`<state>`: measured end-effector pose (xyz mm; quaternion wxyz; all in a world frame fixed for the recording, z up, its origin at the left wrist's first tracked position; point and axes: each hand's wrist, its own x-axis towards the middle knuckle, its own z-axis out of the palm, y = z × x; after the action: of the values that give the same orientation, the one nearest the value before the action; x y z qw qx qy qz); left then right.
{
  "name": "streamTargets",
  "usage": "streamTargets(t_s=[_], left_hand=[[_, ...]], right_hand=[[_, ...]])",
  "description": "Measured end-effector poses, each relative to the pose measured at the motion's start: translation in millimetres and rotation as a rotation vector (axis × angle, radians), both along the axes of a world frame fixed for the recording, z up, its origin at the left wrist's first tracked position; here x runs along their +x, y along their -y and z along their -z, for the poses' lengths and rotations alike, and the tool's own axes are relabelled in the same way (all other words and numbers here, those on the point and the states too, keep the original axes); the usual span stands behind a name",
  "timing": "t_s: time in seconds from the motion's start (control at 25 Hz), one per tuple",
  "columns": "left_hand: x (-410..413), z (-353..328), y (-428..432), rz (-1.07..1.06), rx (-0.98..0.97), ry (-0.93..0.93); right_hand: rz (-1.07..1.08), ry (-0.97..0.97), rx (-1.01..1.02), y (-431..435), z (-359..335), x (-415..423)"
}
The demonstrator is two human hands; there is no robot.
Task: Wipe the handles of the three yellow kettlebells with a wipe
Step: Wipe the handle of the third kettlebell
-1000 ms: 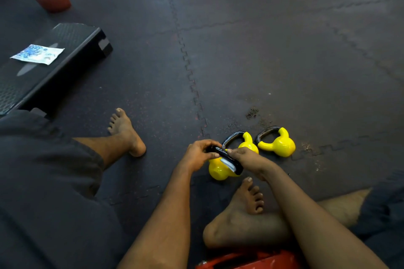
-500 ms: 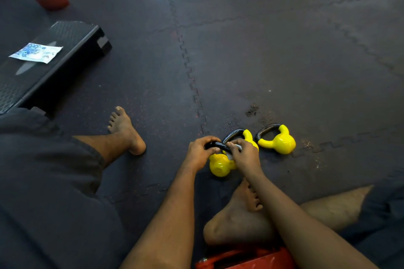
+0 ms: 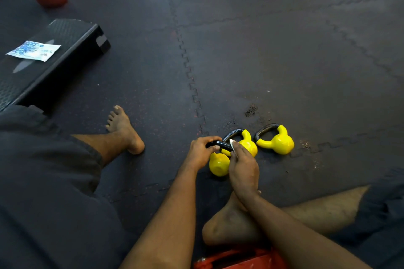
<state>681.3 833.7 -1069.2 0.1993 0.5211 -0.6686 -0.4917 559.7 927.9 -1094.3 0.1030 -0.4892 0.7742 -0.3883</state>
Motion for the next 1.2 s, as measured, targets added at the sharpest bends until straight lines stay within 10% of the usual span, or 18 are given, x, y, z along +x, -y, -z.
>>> streamTargets(t_s=[0.36,1.2], left_hand=[[-3,-4,1,-0.007,-0.065,0.07],[4,2,6,-0.028,0.001,0.117]], right_hand=[[-0.189,-0.404,0.215,-5,12,21],[-0.084,-0.155,0.161,-4,17,5]])
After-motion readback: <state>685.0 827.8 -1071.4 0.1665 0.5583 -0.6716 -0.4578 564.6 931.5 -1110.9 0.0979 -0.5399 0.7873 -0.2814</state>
